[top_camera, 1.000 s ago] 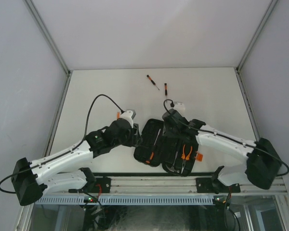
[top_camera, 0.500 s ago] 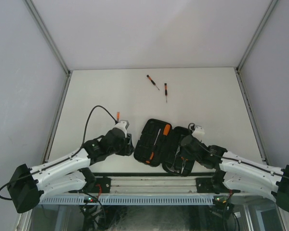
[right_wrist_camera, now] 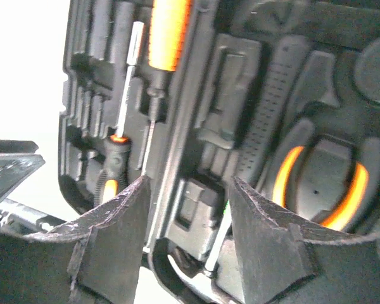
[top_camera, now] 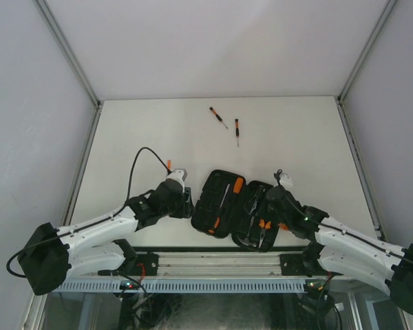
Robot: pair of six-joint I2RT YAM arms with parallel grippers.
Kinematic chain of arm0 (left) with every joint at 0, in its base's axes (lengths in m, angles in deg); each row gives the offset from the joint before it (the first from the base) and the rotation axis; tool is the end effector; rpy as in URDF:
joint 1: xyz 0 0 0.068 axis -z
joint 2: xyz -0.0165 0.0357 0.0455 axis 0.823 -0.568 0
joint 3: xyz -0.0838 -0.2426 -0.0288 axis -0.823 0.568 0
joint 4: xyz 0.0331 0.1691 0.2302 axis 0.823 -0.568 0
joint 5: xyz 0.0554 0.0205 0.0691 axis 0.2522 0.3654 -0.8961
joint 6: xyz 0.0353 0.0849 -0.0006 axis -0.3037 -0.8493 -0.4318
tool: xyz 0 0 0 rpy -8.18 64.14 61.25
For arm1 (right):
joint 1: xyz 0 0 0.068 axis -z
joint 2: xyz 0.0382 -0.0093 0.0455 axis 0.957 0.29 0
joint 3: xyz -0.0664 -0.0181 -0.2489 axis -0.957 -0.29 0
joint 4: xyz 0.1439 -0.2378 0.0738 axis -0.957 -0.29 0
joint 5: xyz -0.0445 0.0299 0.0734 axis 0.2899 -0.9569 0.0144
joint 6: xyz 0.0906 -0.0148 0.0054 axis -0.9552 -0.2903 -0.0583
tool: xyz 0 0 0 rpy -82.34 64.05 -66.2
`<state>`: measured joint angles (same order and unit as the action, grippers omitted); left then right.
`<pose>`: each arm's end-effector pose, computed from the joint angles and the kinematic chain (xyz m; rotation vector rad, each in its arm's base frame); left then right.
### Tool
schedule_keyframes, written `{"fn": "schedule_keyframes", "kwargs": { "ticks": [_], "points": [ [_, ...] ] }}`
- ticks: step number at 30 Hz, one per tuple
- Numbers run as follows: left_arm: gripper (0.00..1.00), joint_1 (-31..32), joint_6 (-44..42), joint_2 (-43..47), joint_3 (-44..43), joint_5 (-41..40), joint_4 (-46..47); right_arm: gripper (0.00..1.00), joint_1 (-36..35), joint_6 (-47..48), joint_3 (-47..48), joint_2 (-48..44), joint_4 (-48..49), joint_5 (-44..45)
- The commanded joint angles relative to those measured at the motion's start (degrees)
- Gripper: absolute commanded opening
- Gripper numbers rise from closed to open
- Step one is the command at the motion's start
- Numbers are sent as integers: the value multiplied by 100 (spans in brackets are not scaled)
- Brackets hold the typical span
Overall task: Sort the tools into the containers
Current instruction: Adjust the storage box at the center of the board.
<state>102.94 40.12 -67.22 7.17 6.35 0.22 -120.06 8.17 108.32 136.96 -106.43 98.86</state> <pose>0.1874 -0.1900 0.1246 0.1575 2.4630 -0.5305 0.1727 0.1589 0.1245 0.3185 2.3945 0.6423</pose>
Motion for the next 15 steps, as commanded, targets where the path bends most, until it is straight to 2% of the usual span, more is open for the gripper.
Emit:
{"fn": "schedule_keyframes", "kwargs": {
  "ticks": [1,8,15],
  "points": [
    [48,-62,65,-264,-104,144,386,51,157,479,33,270,1031,-711],
    [47,-62,73,-554,-116,346,596,48,506,284,98,1065,1243,-1029],
    [45,-62,-36,-866,-123,855,960,47,925,518,321,1739,1503,-1334]
  ]
}}
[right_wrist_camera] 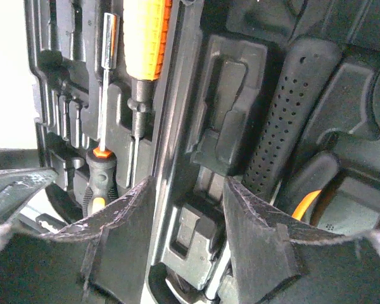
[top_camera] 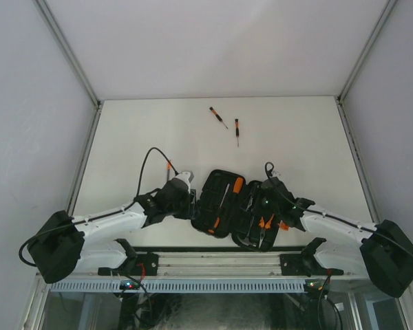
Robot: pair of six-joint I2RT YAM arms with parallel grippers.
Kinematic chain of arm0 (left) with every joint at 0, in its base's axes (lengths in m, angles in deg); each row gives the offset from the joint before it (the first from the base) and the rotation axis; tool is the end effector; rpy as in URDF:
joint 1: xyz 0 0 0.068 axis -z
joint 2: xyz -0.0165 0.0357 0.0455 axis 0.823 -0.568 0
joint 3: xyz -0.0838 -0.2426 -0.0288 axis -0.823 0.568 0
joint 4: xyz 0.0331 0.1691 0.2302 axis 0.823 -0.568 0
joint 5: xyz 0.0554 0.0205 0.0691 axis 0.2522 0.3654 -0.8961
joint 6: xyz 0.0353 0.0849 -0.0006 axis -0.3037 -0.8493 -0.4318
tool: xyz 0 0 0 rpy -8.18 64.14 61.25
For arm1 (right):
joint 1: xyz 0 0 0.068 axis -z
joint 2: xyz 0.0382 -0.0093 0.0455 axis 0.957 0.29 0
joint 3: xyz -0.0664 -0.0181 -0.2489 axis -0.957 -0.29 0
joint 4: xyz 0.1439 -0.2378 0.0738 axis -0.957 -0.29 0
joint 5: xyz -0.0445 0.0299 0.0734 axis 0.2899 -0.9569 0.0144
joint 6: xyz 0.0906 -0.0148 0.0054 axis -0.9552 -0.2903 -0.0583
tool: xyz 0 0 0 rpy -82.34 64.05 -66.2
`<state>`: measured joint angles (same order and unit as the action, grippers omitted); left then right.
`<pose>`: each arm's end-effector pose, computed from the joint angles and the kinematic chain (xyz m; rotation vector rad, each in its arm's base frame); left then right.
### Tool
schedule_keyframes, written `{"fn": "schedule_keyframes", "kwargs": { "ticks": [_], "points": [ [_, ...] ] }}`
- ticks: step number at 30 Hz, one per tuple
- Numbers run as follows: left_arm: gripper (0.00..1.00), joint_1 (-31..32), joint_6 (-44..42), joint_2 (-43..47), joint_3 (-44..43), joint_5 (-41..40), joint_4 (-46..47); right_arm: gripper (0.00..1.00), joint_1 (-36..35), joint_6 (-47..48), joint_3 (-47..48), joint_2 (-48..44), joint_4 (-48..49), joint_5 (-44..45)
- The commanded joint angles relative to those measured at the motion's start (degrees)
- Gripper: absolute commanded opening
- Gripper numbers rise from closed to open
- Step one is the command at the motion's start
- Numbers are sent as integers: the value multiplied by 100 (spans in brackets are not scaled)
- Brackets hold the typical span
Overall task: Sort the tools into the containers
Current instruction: Adjust the storage box at the center of the board.
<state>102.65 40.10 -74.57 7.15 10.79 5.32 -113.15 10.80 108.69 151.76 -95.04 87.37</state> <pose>0.1910 -0.2013 0.1011 0.1951 2.5285 -0.5778 0.1977 0.1645 0.0886 0.3207 2.5127 0.7154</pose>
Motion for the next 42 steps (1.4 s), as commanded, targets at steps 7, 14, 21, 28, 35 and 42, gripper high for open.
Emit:
{"fn": "schedule_keyframes", "kwargs": {
  "ticks": [7,14,21,28,35,42],
  "points": [
    [42,35,-144,-295,-94,966,762,46,734,712,633,741,431,-427],
    [42,422,-101,-526,-355,931,761,46,1157,1209,1009,1012,267,-581],
    [43,442,-79,-321,-643,206,84,51,1317,1499,1212,531,-321,-463],
    [46,308,-286,422,-1101,-775,-857,65,1330,1870,1220,-1012,-965,-282],
    [49,-161,-585,791,-1814,-1564,-1729,71,1378,1911,1216,-2305,-1572,-43],
    [67,-598,-937,732,-2494,-1483,-2101,73,1420,2130,1203,-2901,-2001,28]
  ]
}}
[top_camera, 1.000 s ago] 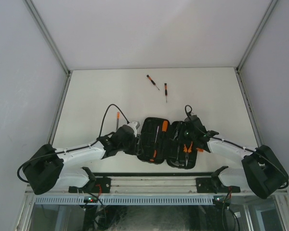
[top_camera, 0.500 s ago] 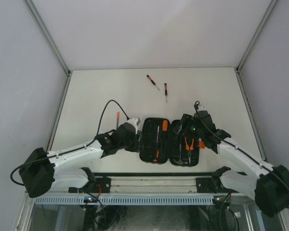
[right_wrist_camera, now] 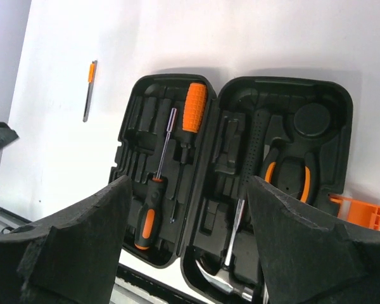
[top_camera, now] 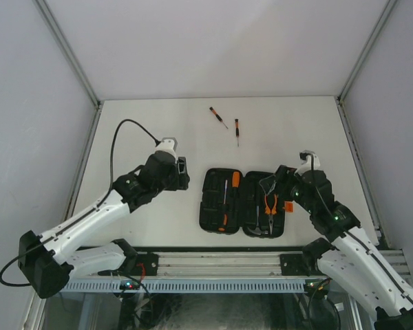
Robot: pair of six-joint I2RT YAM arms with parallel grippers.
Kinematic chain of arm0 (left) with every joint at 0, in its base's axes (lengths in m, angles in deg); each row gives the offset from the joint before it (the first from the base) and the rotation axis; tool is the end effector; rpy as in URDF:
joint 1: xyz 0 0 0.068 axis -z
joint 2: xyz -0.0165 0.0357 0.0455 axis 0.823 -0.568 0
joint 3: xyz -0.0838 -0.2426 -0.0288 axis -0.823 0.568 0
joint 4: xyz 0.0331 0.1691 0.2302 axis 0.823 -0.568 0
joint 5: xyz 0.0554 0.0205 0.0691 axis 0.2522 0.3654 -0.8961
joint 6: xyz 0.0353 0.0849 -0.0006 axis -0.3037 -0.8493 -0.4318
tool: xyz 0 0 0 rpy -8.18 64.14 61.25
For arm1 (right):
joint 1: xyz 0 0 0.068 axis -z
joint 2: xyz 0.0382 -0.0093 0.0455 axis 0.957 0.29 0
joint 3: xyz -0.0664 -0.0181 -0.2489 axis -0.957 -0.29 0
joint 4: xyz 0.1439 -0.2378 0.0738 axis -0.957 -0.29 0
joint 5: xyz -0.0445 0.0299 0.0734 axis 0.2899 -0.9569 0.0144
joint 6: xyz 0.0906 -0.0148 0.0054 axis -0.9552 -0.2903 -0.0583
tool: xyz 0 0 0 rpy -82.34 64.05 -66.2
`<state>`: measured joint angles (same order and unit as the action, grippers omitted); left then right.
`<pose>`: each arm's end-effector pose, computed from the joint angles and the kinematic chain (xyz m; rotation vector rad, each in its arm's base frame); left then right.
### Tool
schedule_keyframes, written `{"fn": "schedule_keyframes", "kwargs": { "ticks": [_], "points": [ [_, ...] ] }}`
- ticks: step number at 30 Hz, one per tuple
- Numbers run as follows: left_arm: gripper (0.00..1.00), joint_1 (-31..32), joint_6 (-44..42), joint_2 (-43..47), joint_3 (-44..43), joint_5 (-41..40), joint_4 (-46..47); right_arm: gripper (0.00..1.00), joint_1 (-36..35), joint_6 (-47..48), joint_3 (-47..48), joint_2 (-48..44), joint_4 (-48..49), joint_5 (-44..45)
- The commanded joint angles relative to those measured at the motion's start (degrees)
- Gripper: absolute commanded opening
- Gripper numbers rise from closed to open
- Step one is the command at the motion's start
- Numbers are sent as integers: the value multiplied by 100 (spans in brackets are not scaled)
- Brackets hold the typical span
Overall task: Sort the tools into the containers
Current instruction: Adjust the storage box at the center of the board.
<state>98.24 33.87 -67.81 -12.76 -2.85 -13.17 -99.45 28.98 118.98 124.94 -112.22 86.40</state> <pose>0.2307 -0.1826 0.2317 0.0858 2.2895 -0.3540 0.2075 0.1029 0.2311 0.1778 2.1107 0.6718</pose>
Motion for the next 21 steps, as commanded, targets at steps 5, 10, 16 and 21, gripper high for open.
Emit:
{"fn": "schedule_keyframes", "kwargs": {
  "ticks": [5,10,16,21],
  "points": [
    [71,-470,-350,61,-634,125,-301,73,53,232,27,-599,-451,420],
    [71,-852,-432,97,-639,268,-323,74,52,178,-135,-1061,-476,606],
    [72,-1414,-566,-18,-674,610,-273,71,54,283,-271,-1524,-491,855],
    [74,-1771,-629,-328,-883,631,-349,72,67,-450,-430,-1633,-553,1062]
  ]
}}
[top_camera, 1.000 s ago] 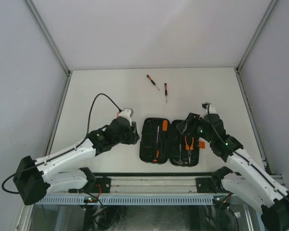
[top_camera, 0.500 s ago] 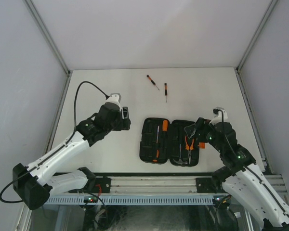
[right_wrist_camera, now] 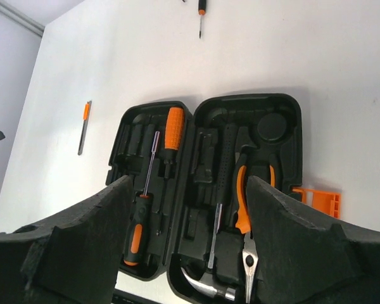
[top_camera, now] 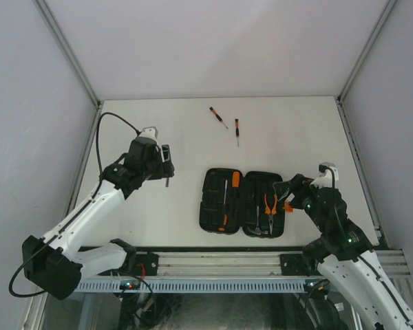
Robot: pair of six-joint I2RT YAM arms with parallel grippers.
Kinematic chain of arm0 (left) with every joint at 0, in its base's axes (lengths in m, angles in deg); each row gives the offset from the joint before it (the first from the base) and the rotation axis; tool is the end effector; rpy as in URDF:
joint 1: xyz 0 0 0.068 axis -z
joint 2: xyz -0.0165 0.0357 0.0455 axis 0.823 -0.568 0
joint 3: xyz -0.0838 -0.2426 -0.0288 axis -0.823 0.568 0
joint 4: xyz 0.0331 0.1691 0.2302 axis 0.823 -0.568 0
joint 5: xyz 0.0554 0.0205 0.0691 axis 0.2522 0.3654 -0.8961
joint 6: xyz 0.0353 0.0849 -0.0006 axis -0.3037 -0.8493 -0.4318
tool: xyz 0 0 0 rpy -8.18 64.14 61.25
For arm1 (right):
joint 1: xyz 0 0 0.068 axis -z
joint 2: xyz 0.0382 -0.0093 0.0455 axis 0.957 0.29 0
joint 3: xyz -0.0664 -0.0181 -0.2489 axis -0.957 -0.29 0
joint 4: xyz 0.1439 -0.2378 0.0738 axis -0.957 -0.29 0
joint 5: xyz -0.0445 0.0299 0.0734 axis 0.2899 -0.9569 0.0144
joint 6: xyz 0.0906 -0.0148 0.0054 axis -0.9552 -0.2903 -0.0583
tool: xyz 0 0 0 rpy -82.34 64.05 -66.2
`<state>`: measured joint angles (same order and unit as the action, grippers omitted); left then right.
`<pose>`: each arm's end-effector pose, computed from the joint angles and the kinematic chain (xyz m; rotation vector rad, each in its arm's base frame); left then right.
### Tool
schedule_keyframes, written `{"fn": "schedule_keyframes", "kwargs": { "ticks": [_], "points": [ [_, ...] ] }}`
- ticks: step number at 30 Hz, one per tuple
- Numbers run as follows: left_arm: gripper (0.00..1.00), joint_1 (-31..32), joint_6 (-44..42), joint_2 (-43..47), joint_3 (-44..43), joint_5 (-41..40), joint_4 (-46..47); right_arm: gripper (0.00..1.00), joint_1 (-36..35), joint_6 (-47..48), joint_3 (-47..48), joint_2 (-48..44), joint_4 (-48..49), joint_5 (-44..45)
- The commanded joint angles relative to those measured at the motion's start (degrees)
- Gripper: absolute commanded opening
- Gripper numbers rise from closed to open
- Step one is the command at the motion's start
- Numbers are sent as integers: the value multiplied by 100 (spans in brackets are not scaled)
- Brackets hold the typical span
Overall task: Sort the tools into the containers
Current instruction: Adjust the storage box at the center of the board, then pick up the screwdriver from the center of the board.
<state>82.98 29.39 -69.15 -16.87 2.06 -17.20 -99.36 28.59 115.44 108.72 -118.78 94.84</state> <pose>0.2706 -0.1232 0.2443 -0.0834 2.3171 -0.2533 0.1746 0.0728 0.2436 0.2738 1.9640 0.5842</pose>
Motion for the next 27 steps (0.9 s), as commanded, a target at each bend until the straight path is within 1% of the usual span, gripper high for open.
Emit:
{"fn": "schedule_keyframes", "kwargs": {
  "ticks": [1,3,6,9,11,14,16,20,24,27],
  "points": [
    [74,-294,-174,-246,-514,161,23,72,57,-383,-104,48,152,136],
    [74,-370,-184,-314,-586,239,-15,74,90,-475,-115,221,158,89],
    [74,-425,-269,-350,-666,289,-27,79,177,164,-94,599,502,-349],
    [74,-492,-365,-358,-732,314,-90,79,354,197,-13,1086,672,-592],
    [74,-540,-401,-351,-754,353,-121,80,597,242,100,1502,785,-952],
    [74,-577,-447,-342,-757,382,-144,82,1071,495,319,2217,996,-1808],
    [74,-591,-473,-321,-734,395,-144,83,1307,578,439,2700,1236,-2187],
    [74,-605,-497,-318,-678,409,-150,87,1452,712,682,3437,1655,-2263],
    [74,-600,-523,-280,-678,443,-203,88,1444,1038,1231,4325,1754,-2088],
    [74,-599,-543,-218,-644,442,-215,88,1423,1090,1674,4990,1831,-2068]
  ]
}}
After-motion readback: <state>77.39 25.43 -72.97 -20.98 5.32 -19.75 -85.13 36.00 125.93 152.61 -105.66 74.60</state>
